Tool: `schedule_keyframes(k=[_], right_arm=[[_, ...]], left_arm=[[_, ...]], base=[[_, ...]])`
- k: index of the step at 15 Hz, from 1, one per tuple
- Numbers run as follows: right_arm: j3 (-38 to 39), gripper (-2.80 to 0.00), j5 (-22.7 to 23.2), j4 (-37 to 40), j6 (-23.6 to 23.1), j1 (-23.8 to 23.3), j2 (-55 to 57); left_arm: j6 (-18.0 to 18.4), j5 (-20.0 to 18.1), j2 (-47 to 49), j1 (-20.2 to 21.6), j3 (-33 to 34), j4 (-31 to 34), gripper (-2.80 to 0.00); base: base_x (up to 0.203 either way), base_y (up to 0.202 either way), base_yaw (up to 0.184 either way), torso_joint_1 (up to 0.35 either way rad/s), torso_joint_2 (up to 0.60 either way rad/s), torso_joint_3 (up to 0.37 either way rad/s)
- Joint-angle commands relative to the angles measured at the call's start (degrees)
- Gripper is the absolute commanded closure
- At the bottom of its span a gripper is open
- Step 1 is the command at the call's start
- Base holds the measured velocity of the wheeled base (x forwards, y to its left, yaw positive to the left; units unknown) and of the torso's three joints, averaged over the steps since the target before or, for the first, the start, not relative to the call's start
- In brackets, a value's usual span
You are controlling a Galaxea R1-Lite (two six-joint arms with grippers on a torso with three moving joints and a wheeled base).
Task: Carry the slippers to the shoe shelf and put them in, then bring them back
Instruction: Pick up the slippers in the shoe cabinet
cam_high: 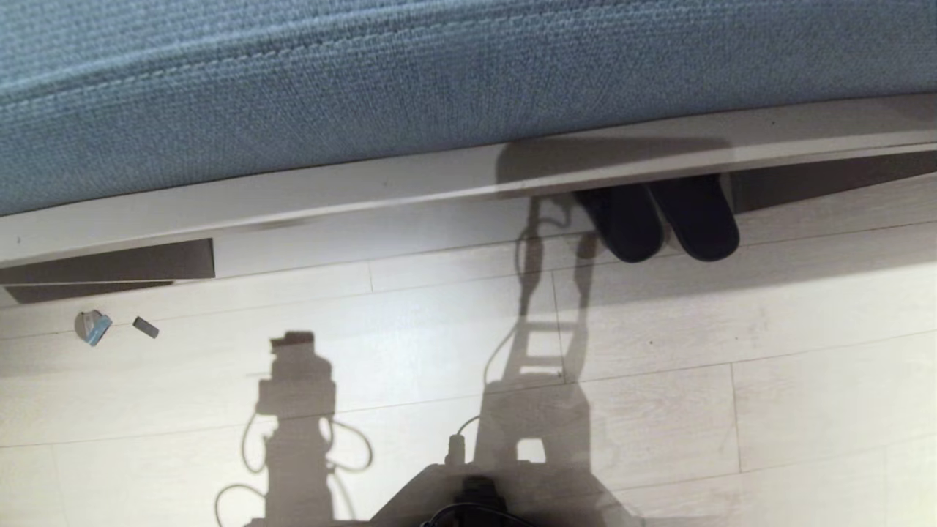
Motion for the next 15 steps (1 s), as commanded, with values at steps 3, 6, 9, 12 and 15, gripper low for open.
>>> schedule_keyframes(k=[3, 6, 9, 12, 15], right_arm=[[0.1, 0.0, -0.1, 0.0, 0.1, 0.0, 0.0], [0.1, 0.0, -0.1, 0.0, 0.1, 0.0, 0.0], [0.1, 0.0, -0.1, 0.0, 0.0, 0.0, 0.0], [0.1, 0.0, 0.0, 0.0, 0.1, 0.0, 0.0], [0.1, 0.0, 0.0, 0.0, 0.1, 0.0, 0.0]], left_arm=[[-0.1, 0.0, 0.0, 0.0, 0.0, 0.0, 0.0], [-0.1, 0.0, 0.0, -0.1, 0.0, 0.0, 0.0], [-0.1, 0.0, 0.0, -0.1, 0.0, 0.0, 0.0], [-0.1, 0.0, 0.0, -0.1, 0.0, 0.0, 0.0], [-0.1, 0.0, 0.0, -0.1, 0.0, 0.0, 0.0]], base=[[-0.172, 0.0, 0.001, 0.003, 0.0, 0.004], [-0.197, 0.0, 0.002, 0.001, 0.0, 0.001], [-0.097, 0.0, 0.001, 0.0, 0.0, 0.002], [0.0, 0.0, 0.0, 0.0, 0.0, 0.0], [0.0, 0.0, 0.0, 0.0, 0.0, 0.0]])
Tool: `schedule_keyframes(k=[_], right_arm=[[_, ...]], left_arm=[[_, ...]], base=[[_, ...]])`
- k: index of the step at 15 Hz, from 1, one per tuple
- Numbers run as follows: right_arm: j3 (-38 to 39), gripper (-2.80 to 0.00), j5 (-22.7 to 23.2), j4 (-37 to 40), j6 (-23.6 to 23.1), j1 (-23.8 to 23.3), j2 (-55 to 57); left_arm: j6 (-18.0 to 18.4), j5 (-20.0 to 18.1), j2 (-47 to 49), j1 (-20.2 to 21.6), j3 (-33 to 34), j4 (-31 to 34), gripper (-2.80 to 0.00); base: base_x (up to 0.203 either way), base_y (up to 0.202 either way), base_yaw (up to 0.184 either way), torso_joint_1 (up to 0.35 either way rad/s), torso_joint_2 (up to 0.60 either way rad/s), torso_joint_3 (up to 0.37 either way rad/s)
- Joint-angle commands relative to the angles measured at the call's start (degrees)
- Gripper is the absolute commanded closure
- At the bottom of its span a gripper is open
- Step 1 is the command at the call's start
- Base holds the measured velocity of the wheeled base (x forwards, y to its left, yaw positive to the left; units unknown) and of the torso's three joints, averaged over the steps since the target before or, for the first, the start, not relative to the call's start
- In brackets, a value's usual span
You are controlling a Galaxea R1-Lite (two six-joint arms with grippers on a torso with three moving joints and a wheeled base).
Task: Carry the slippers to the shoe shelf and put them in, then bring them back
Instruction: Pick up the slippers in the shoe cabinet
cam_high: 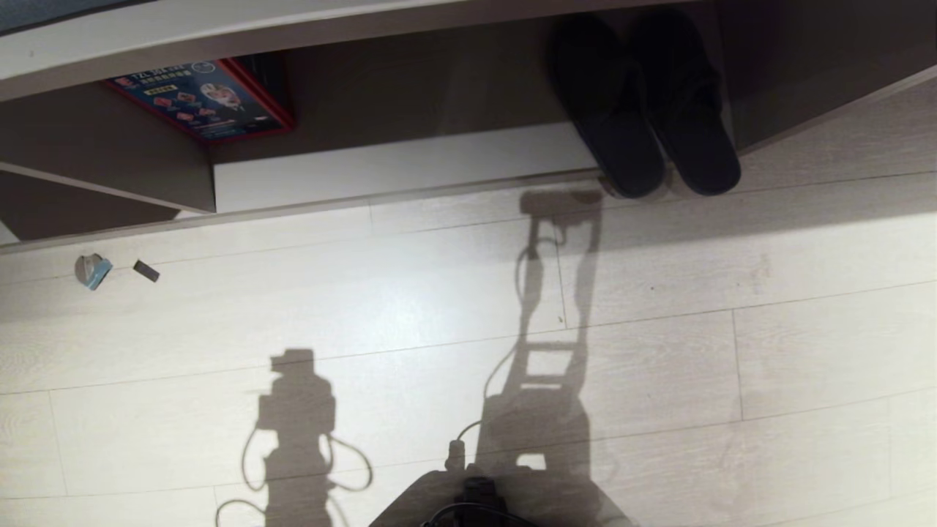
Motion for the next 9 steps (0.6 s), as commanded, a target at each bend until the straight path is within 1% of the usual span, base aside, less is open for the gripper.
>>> schedule_keyframes(k=[1, 9], right_arm=[[0.1, 0.0, 0.0, 0.0, 0.1, 0.0, 0.0], [0.1, 0.0, 0.0, 0.0, 0.3, 0.0, 0.0]], left_arm=[[0.0, 0.0, 0.0, 0.0, 0.0, 0.0, 0.0], [0.0, 0.0, 0.0, 0.0, 0.0, 0.1, 0.0]], base=[[0.0, 0.0, 0.0, 0.0, 0.0, 0.0], [0.0, 0.0, 0.0, 0.0, 0.0, 0.0]])
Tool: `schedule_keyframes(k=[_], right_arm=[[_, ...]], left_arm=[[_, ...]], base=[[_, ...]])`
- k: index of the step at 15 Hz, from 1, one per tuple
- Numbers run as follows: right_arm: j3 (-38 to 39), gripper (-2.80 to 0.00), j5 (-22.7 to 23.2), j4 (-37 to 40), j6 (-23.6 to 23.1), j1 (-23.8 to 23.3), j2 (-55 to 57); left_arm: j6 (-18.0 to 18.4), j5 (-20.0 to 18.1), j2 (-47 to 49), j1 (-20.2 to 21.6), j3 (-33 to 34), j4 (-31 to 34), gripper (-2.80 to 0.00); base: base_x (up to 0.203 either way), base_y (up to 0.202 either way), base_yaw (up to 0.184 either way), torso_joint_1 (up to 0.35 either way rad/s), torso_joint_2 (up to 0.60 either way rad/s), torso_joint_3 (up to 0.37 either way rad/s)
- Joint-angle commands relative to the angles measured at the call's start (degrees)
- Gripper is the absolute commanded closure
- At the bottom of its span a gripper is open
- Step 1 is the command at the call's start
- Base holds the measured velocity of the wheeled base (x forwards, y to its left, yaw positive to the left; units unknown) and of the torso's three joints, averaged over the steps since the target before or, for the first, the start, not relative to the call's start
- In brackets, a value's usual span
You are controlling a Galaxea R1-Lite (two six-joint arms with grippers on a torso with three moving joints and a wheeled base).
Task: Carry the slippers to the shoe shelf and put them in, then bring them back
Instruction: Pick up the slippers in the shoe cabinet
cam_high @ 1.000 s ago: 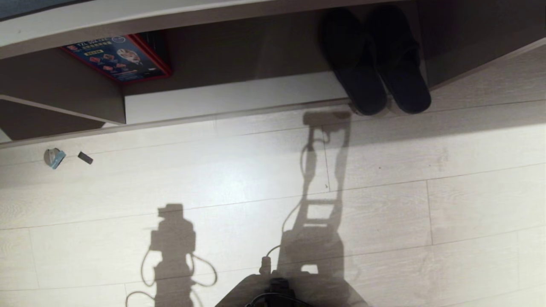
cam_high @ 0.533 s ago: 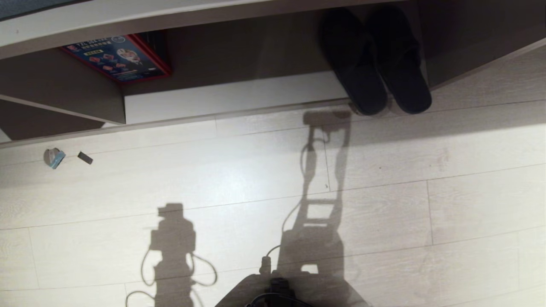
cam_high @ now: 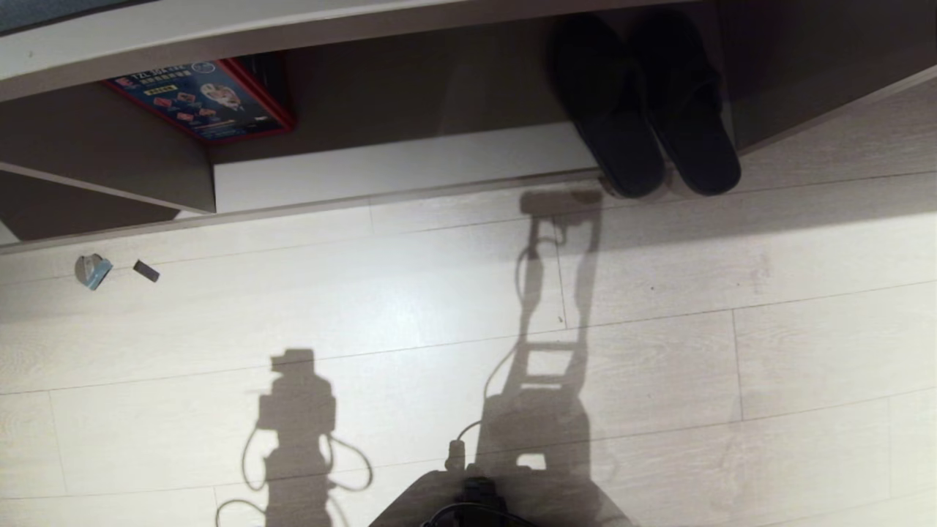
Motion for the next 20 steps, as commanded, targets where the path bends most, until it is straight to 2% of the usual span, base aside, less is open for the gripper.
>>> schedule_keyframes(k=[1, 5, 7, 10, 13, 16, 20], right_arm=[[0.1, 0.0, 0.0, 0.0, 0.0, 0.0, 0.0], [0.0, 0.0, 0.1, 0.1, -0.4, 0.0, 0.0], [-3.1, 0.0, 0.4, 0.3, -0.1, 0.1, 2.2], [-13.8, 0.0, 2.4, 0.0, 0.8, 0.6, 17.3], [-23.1, 0.0, 4.8, -2.4, -0.6, 0.8, 35.5], [-28.4, 0.0, 9.2, -13.5, -3.4, 1.0, 54.1], [-36.4, 0.0, 11.8, -29.7, -10.7, 1.1, 74.7]], left_arm=[[0.0, 0.0, 0.0, 0.0, 0.0, 0.0, 0.0], [0.0, 0.0, 0.0, 0.0, 0.0, 0.0, 0.0], [0.0, 0.0, 0.0, 0.1, 0.0, 0.0, 0.0], [0.0, 0.0, 0.0, 0.0, 0.0, 0.0, 0.0], [0.0, 0.0, 0.0, 0.0, 0.0, 0.0, 0.0], [0.0, 0.0, 0.0, 0.1, 0.0, 0.0, 0.0], [0.0, 0.0, 0.0, 0.0, 0.0, 0.0, 0.0]], base=[[0.0, 0.0, 0.0, 0.0, 0.0, 0.0], [0.0, 0.0, 0.0, 0.0, 0.0, 0.0], [0.0, 0.0, 0.0, 0.0, 0.0, 0.0], [0.0, 0.0, 0.0, 0.0, 0.0, 0.0], [0.0, 0.0, 0.0, 0.0, 0.0, 0.0], [0.0, 0.0, 0.0, 0.0, 0.0, 0.0], [0.0, 0.0, 0.0, 0.0, 0.0, 0.0]])
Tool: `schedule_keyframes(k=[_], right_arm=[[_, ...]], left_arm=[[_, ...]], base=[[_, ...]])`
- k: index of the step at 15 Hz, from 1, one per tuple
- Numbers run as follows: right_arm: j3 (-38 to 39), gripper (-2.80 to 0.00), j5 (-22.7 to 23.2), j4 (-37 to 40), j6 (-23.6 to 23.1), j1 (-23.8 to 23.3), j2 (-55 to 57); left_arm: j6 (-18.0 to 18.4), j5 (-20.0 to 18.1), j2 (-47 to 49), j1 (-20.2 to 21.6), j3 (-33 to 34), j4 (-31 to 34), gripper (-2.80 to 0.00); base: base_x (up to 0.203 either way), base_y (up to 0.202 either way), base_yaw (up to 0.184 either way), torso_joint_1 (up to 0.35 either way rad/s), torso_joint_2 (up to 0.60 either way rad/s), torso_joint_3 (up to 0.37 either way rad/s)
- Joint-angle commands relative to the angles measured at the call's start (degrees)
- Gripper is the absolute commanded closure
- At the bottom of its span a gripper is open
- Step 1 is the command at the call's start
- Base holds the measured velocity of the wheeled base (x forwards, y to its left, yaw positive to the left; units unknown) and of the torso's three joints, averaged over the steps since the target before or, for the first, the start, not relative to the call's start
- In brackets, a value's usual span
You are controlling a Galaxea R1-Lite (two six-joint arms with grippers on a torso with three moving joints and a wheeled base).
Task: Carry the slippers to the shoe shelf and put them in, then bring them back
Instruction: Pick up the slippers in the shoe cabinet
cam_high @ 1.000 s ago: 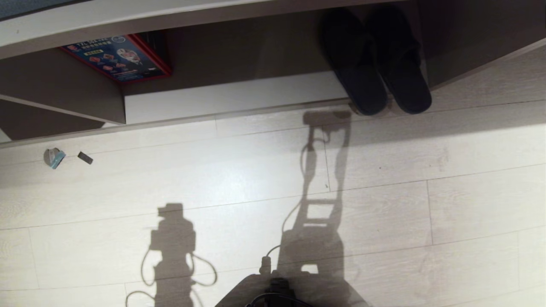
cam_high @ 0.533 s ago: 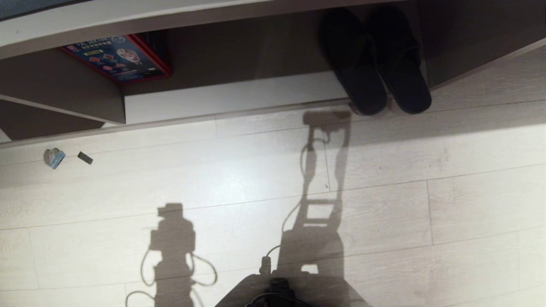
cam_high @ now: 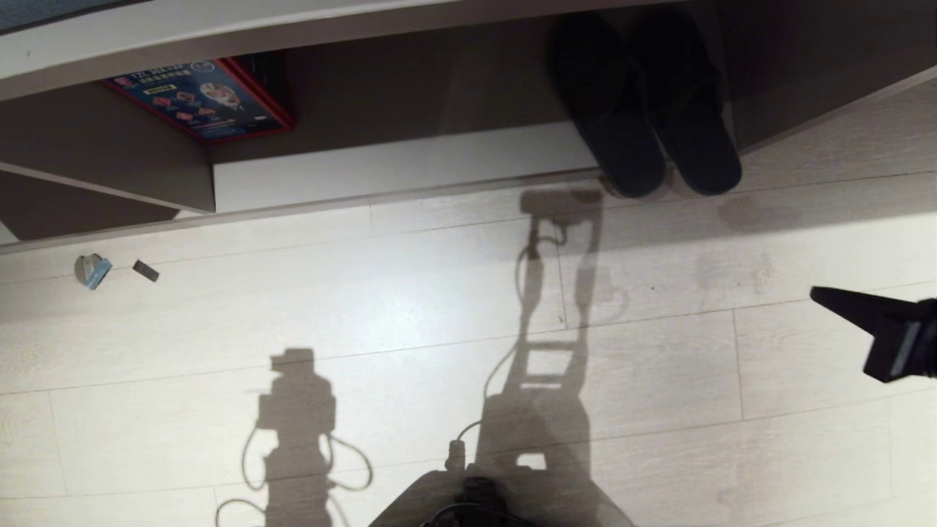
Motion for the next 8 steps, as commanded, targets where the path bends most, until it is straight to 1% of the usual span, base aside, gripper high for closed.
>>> schedule_keyframes(k=[1, 2, 3, 4, 8], right_arm=[[-3.8, 0.0, 0.2, -5.4, -1.6, 0.1, 13.3], [-6.1, 0.0, 0.3, -9.3, -2.6, 0.1, 16.6], [-8.4, -2.8, 0.3, -12.5, -3.3, 0.1, 18.8], [-10.4, -2.8, 0.3, -13.7, -3.6, 0.2, 20.2], [-16.4, -2.8, 0.4, -14.8, -3.8, 0.3, 25.2]], left_arm=[[0.0, 0.0, 0.0, 0.0, 0.0, 0.0, 0.0], [0.0, 0.0, 0.0, 0.0, 0.0, 0.0, 0.0], [0.0, 0.0, 0.0, 0.0, -0.1, 0.0, 0.0], [0.0, 0.0, 0.0, 0.0, 0.0, 0.0, 0.0], [0.0, 0.0, 0.0, 0.0, 0.0, 0.0, 0.0]], base=[[0.0, 0.0, 0.0, 0.0, 0.0, 0.0], [0.0, 0.0, 0.0, 0.0, 0.0, 0.0], [0.0, 0.0, 0.0, 0.0, 0.0, 0.0], [0.0, 0.0, 0.0, 0.0, 0.0, 0.0], [0.0, 0.0, 0.0, 0.0, 0.0, 0.0]])
